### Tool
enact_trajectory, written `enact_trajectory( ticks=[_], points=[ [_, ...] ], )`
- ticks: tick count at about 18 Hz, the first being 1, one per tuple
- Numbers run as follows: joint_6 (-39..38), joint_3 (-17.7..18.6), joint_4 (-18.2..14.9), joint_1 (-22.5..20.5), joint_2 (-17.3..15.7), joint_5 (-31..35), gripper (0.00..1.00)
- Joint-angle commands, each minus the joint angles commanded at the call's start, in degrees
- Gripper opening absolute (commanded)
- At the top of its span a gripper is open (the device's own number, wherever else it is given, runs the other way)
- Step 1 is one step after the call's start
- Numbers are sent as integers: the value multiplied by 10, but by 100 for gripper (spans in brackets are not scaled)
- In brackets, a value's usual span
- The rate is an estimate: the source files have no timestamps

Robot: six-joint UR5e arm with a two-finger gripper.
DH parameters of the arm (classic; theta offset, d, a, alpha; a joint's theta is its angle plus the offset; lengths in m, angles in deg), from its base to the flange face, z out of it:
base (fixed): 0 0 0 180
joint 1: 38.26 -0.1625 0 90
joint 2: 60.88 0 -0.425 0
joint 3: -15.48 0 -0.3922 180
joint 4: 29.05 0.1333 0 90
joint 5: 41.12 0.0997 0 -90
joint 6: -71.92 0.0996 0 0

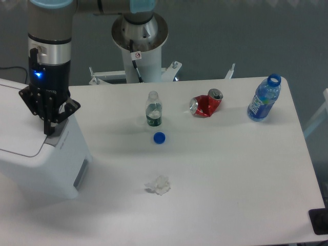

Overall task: Close the trash can
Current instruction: 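Press the lid down with the gripper to shut the trash can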

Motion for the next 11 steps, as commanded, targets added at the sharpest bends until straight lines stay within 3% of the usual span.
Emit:
enact_trajectory(
  ticks=[11],
  points=[
    [-2,-3,1,6,-16,-10,3]
  ],
)
